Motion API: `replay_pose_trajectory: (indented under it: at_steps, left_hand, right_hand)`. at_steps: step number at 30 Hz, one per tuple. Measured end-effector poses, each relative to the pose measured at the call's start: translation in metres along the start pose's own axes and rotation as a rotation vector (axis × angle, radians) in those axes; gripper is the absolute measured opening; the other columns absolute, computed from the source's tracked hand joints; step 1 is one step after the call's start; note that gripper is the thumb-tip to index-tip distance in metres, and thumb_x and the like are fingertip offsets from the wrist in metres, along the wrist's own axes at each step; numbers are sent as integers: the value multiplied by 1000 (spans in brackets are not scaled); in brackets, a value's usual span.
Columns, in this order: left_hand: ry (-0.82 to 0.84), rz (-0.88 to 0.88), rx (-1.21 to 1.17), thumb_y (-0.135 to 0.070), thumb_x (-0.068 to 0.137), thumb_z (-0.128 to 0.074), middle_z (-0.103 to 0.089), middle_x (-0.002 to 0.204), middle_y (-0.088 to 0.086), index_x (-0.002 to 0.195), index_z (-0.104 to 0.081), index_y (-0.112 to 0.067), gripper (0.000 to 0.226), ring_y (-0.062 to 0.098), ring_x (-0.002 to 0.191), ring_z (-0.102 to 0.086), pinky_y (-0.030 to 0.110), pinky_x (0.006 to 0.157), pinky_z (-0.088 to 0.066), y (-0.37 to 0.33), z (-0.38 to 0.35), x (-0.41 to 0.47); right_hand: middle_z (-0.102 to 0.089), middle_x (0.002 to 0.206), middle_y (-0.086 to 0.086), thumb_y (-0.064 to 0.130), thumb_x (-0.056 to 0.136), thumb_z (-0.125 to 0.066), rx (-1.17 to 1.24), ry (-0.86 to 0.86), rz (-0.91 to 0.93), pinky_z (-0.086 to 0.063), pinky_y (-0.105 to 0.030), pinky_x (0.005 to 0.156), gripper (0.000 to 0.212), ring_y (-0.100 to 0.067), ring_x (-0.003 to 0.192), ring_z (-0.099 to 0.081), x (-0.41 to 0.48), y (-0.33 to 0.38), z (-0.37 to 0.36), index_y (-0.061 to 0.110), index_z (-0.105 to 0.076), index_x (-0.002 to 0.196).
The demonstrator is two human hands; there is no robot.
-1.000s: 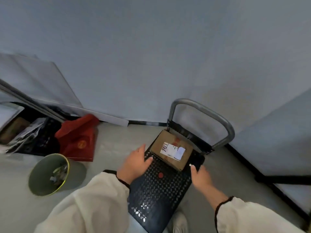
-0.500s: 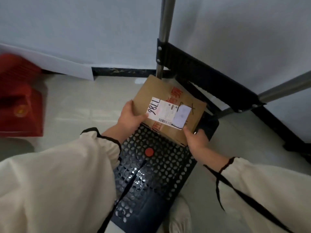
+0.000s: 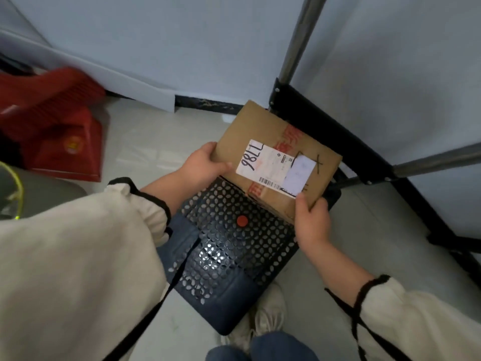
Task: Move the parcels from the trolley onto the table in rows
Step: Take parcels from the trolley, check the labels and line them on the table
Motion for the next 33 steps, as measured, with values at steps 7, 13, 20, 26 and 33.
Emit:
replay_pose_trajectory:
  at_steps: [7, 13, 20, 26, 33]
  left_hand:
    - [-149, -41, -139, -18, 89, -62, -61, 101, -10, 116, -54, -26, 29, -4, 82, -56, 3, 63, -40, -77, 130, -156]
    - [-368, -196, -256, -4, 89, -58, -65, 118, -1, 125, -56, -14, 38, 9, 103, -61, 30, 96, -46, -184, 252, -339]
    - [-577, -366, -441, -1, 89, -55, -65, 106, -17, 120, -56, -23, 38, -10, 94, -62, 7, 81, -47, -250, 290, -522]
    - [-633, -473, -341, -7, 88, -57, -63, 108, -27, 123, -55, -34, 45, -4, 103, -60, 27, 94, -47, -274, 275, -574]
    - [-674, -556, -235, -13, 87, -57, -60, 106, -23, 130, -51, -32, 47, 6, 105, -59, 37, 94, -47, -327, 229, -605]
  right_hand:
    - [-55, 94, 20, 31, 92, -52, 156, 68, 190, -39, -5, 65, 17, 8, 83, -55, -137, 138, 60, 28, -50, 109]
    - [-56, 99, 25, 30, 92, -54, 188, 218, 439, -38, -6, 69, 23, 11, 91, -53, -279, 285, 130, 32, -50, 114]
    - [-55, 98, 30, 34, 91, -54, 86, 287, 710, -41, -7, 69, 22, 9, 88, -55, -399, 381, 236, 34, -50, 112]
    - [-60, 103, 24, 30, 91, -55, 179, 294, 768, -45, -21, 81, 17, -1, 99, -59, -438, 385, 290, 36, -51, 106]
    - [-63, 94, 31, 22, 91, -57, 323, 219, 788, -42, 1, 65, 20, 17, 87, -58, -457, 355, 370, 36, -56, 105]
Point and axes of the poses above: each hand's wrist, its own x-axis towards the middle knuckle, its own z-axis out of the back of the hand, y = z × x, the point moved 8 cm from there along x, towards the middle knuckle
